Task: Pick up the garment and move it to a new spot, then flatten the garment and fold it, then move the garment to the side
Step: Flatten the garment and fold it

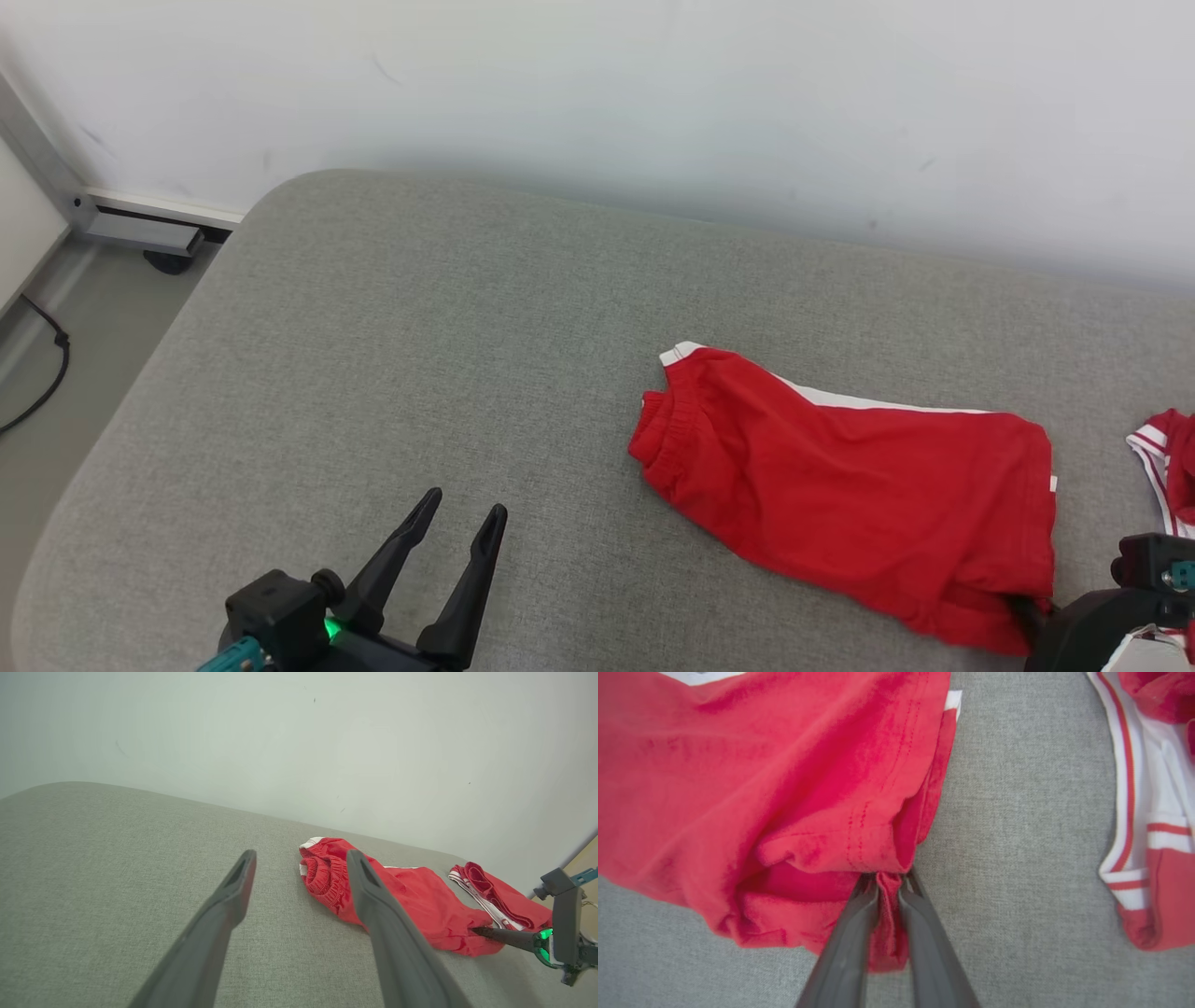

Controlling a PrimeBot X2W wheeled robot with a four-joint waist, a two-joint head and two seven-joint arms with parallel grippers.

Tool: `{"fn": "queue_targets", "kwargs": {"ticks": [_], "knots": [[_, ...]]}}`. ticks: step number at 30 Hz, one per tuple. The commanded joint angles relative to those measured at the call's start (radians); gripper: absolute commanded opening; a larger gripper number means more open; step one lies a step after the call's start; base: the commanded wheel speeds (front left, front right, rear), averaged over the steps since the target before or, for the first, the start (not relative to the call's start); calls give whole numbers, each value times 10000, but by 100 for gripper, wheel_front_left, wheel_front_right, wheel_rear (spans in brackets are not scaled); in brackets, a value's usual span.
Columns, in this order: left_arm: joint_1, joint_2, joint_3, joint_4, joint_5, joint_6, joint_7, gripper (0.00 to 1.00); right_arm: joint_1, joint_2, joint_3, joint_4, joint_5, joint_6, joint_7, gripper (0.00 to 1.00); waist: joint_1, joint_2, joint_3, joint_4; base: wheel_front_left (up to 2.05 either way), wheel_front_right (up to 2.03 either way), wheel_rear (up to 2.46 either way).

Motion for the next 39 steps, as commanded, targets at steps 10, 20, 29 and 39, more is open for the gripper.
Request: {"fn": "queue_targets", "kwargs": {"ticks": [10, 20, 29, 39], "knots": [[-5, 118, 82, -47, 89, 228, -124, 100, 46, -31, -117, -780, 180, -20, -753, 100, 0, 0, -165, -396, 0, 0, 0], [667, -1, 859, -432, -145, 934, -497, 100, 826, -36, 1153, -1671, 1419, -15, -3202, 100, 0, 0, -982, -1121, 0, 0, 0], [1364, -221, 2292, -884, -427, 1915, -636, 100, 1070, -34, 2137, -1695, 1988, -15, -5452, 100, 0, 0, -1205, -1893, 0, 0, 0], [2016, 159, 2624, -898, -216, 1876, -668, 100, 692, -30, 2712, -1357, 1656, -15, -6463, 100, 0, 0, -1265, -2435, 0, 0, 0]]}}
